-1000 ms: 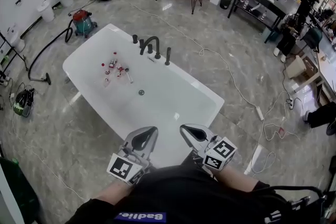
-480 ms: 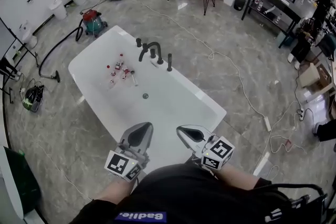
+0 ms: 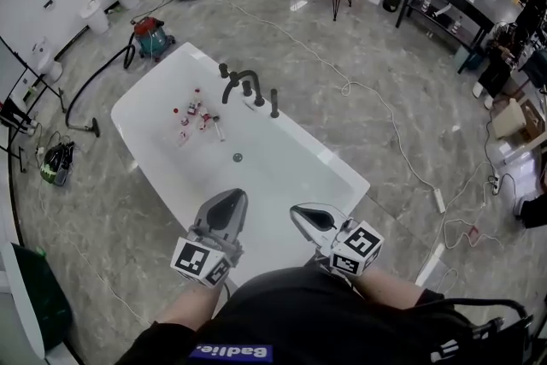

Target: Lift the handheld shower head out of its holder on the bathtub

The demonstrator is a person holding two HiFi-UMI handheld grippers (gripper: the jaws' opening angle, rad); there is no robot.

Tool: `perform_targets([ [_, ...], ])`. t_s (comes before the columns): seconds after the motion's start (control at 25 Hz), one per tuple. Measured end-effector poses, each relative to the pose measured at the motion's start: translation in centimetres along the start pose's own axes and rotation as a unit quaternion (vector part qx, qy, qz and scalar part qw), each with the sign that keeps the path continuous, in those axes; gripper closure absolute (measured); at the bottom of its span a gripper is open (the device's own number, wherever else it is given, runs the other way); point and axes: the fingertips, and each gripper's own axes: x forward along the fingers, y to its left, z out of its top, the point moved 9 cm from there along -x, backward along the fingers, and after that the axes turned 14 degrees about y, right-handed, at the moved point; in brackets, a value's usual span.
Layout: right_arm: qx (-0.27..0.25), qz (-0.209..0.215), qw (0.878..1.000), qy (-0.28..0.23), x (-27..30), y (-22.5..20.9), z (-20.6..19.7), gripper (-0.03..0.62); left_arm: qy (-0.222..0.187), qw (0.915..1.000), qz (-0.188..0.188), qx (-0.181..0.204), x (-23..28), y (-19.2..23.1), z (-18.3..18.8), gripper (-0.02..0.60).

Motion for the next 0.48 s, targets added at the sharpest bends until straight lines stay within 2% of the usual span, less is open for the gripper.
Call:
perform_targets([
  [0.12,0.002,-0.011,1.0,0.0,0.6,1.2,-0.2,0.594,0.005,0.9999,-0.007,0.007,-0.5,1.0,-0.1,0.571],
  [0.28,0.004,-0.033,0.999,-0.003,1.5,3.5,-0.6,0.594,0.013,0.9995,-0.025,0.011,-1.7,2.5,-0.9,0.524],
  [0.48,0.008,-0.047,0.999,-0.012,2.7,5.0,-1.1,0.594,0.023,0.9988,-0.037,0.023,-2.2,4.3,-1.3,0.5],
])
